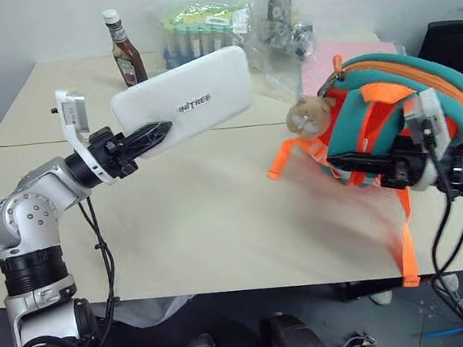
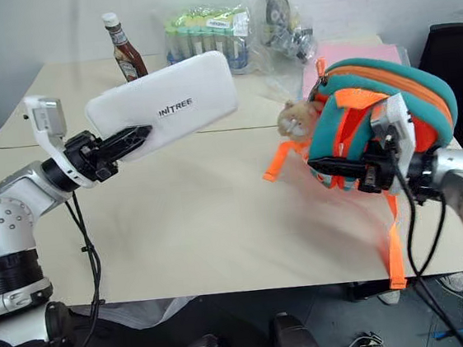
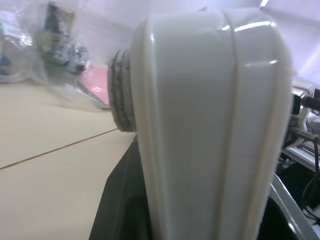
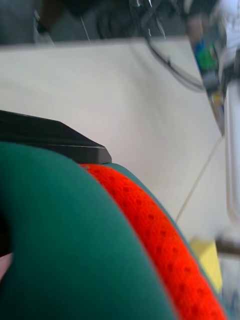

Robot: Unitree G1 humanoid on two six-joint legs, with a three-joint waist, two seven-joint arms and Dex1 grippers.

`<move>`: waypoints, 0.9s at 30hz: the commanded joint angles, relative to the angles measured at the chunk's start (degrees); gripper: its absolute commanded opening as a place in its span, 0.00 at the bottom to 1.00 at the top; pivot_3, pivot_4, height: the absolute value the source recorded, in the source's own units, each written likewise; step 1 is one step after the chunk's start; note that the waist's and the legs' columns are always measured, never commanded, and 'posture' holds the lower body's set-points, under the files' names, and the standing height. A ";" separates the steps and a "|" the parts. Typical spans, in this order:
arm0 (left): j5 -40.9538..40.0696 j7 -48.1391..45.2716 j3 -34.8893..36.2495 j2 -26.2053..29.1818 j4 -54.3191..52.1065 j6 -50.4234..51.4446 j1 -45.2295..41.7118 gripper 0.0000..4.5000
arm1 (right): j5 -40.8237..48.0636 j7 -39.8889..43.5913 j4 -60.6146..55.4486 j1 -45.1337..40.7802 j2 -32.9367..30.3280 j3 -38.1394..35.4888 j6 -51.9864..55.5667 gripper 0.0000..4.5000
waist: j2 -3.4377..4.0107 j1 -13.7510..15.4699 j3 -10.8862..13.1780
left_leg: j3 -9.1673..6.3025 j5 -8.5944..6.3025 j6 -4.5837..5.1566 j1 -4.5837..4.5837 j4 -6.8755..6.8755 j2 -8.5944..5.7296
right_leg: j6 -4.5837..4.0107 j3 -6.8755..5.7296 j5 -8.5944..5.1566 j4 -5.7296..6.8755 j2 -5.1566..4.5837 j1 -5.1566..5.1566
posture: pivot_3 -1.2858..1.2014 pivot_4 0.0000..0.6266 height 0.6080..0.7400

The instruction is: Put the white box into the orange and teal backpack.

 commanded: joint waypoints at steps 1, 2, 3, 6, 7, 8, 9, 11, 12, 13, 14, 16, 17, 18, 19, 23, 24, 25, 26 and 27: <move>-2.83 -1.65 0.52 -0.60 -2.56 -1.99 -2.94 0.29 | 9.78 3.38 -4.02 -0.41 -3.94 -5.23 4.97 0.01 | -0.01 -0.07 0.01 | 0.00 0.00 0.00 0.00 -0.01 0.00 | 0.00 0.00 0.00 -0.01 0.01 0.00 | 0.52 0.24 1.00; -3.17 -1.73 0.42 -1.08 -2.61 -2.01 -3.32 0.29 | 11.12 3.89 -4.36 -0.03 -4.98 -6.04 5.88 0.01 | -0.01 -0.03 0.01 | 0.01 0.00 0.00 0.00 -0.03 0.00 | 0.00 0.01 0.00 -0.02 0.01 0.00 | 0.52 0.24 1.00; -3.45 -2.01 0.24 -1.48 -2.73 -2.09 -3.57 0.29 | 12.33 4.50 -4.72 0.63 -5.99 -6.79 6.71 0.01 | -0.01 0.02 0.01 | 0.01 0.00 0.00 0.00 -0.03 0.00 | 0.00 0.01 0.00 -0.01 0.01 0.00 | 0.52 0.24 1.00; -3.54 -3.07 -0.72 -2.07 -3.42 -2.70 -3.37 0.29 | 15.02 5.76 -5.55 2.71 -7.95 -8.64 8.19 0.01 | -0.02 0.11 0.01 | 0.01 0.00 0.01 -0.01 -0.01 0.00 | 0.00 0.02 0.00 -0.05 0.01 0.01 | 0.52 0.24 1.00; -3.46 -3.56 -1.11 -2.19 -3.64 -3.05 -3.18 0.29 | 15.93 6.05 -5.75 3.30 -8.47 -9.26 8.64 0.01 | -0.03 0.11 0.02 | 0.01 -0.01 0.01 -0.01 0.00 0.00 | 0.00 0.02 0.00 -0.05 0.01 0.01 | 0.52 0.24 1.00; -3.39 -4.06 -1.49 -2.40 -3.81 -3.45 -3.03 0.29 | 17.26 6.28 -5.93 3.70 -8.97 -9.99 9.28 0.01 | -0.03 0.15 0.02 | 0.01 0.00 0.01 -0.01 0.00 -0.01 | 0.00 0.02 0.00 -0.04 0.01 0.01 | 0.52 0.24 1.00; -3.12 -4.34 -1.95 -2.73 -3.85 -4.05 -2.94 0.29 | 18.84 6.59 -5.99 3.98 -9.51 -10.75 10.09 0.01 | -0.03 0.16 0.02 | 0.01 0.00 0.01 -0.01 0.00 -0.01 | 0.00 0.02 0.00 -0.04 0.01 0.01 | 0.52 0.24 1.00; -2.07 -5.14 -3.23 -3.04 -4.06 -5.42 -2.67 0.29 | 21.06 7.06 -6.12 4.44 -10.44 -11.78 11.08 0.01 | -0.03 0.30 0.02 | 0.01 0.00 0.01 -0.01 0.00 0.00 | 0.00 0.02 0.00 -0.04 0.01 0.01 | 0.52 0.24 1.00; -1.12 -5.79 -4.21 -3.08 -4.28 -6.63 -2.38 0.29 | 21.71 7.26 -6.16 4.67 -10.86 -12.10 11.39 0.01 | -0.03 0.35 0.02 | 0.01 0.00 0.01 -0.01 0.00 0.00 | 0.00 0.02 0.00 -0.04 0.01 0.01 | 0.52 0.24 1.00; -0.30 -6.27 -5.12 -3.15 -4.36 -7.68 -2.16 0.29 | 21.96 7.44 -6.23 4.85 -11.18 -12.25 11.44 0.01 | -0.03 0.40 0.02 | 0.01 0.00 0.01 -0.01 0.00 -0.01 | 0.00 0.02 0.00 -0.04 0.01 0.01 | 0.52 0.24 1.00; 0.33 -6.50 -5.91 -3.48 -4.33 -8.72 -2.14 0.29 | 22.14 7.66 -6.24 5.03 -11.51 -12.32 11.48 0.01 | -0.03 0.48 0.02 | 0.01 0.00 0.01 -0.01 0.00 -0.01 | 0.00 0.02 0.00 -0.05 0.01 0.01 | 0.52 0.24 1.00; 1.05 -6.71 -7.10 -4.09 -3.84 -9.95 -2.54 0.29 | 22.33 7.94 -6.12 5.22 -12.00 -12.28 11.33 0.01 | -0.03 0.75 0.02 | 0.01 0.00 0.02 -0.01 0.02 -0.01 | 0.00 0.02 0.00 -0.05 0.01 0.02 | 0.52 0.24 1.00; 2.39 -7.26 -8.25 -4.46 -3.41 -11.56 -2.78 0.29 | 22.37 8.08 -6.01 5.24 -12.13 -12.21 11.21 0.01 | -0.03 0.86 0.02 | 0.01 0.00 0.02 -0.01 0.04 -0.01 | 0.00 0.03 0.00 -0.05 0.01 0.02 | 0.52 0.24 1.00; 3.79 -7.79 -9.39 -4.80 -2.92 -13.22 -2.99 0.29 | 22.40 8.15 -5.91 5.21 -12.22 -12.12 11.14 0.01 | -0.03 0.95 0.02 | 0.01 -0.01 0.02 -0.01 0.04 -0.01 | 0.00 0.03 0.00 -0.05 0.01 0.02 | 0.52 0.24 1.00; 5.00 -8.53 -10.51 -5.13 -2.34 -14.78 -3.22 0.29 | 22.41 8.25 -5.85 5.19 -12.26 -12.08 11.06 0.01 | -0.03 1.04 0.02 | 0.02 -0.01 0.03 -0.01 0.04 -0.01 | 0.00 0.03 0.00 -0.05 0.01 0.02 | 0.52 0.24 1.00; 8.59 -13.36 -14.63 -4.41 -0.77 -18.50 -3.84 0.29 | 20.48 8.00 -5.37 5.65 -11.92 -11.64 9.87 0.01 | -0.04 1.18 0.02 | 0.02 -0.01 0.04 -0.02 0.04 -0.03 | 0.00 0.04 0.00 -0.06 0.01 0.02 | 0.52 0.24 1.00; 10.51 -14.14 -15.56 -4.07 0.26 -20.57 -4.07 0.29 | 19.96 8.14 -5.36 6.13 -11.79 -11.58 9.60 0.01 | -0.04 1.19 0.03 | 0.02 -0.01 0.04 -0.03 0.04 -0.02 | 0.00 0.04 0.00 -0.06 0.01 0.01 | 0.52 0.24 1.00; 13.05 -14.72 -16.59 -3.76 1.83 -23.41 -4.46 0.29 | 19.81 8.25 -5.61 6.86 -11.70 -11.86 9.58 0.01 | -0.04 1.22 0.03 | 0.02 -0.01 0.04 -0.03 0.04 -0.02 | 0.00 0.04 0.00 -0.07 0.01 0.02 | 0.52 0.24 1.00; 15.03 -15.43 -17.40 -3.49 3.37 -25.74 -4.92 0.29 | 19.85 8.32 -5.96 7.57 -11.65 -12.29 9.58 0.01 | -0.04 1.24 0.03 | 0.02 -0.02 0.05 -0.03 0.04 -0.03 | 0.00 0.04 0.00 -0.08 0.01 0.01 | 0.52 0.24 1.00; 16.56 -16.38 -18.12 -3.18 4.86 -27.68 -5.42 0.29 | 20.00 8.25 -6.25 8.19 -11.65 -12.68 9.59 0.01 | -0.04 1.25 0.03 | 0.02 -0.01 0.05 -0.03 0.04 -0.03 | 0.00 0.04 0.00 -0.08 0.01 0.02 | 0.52 0.24 1.00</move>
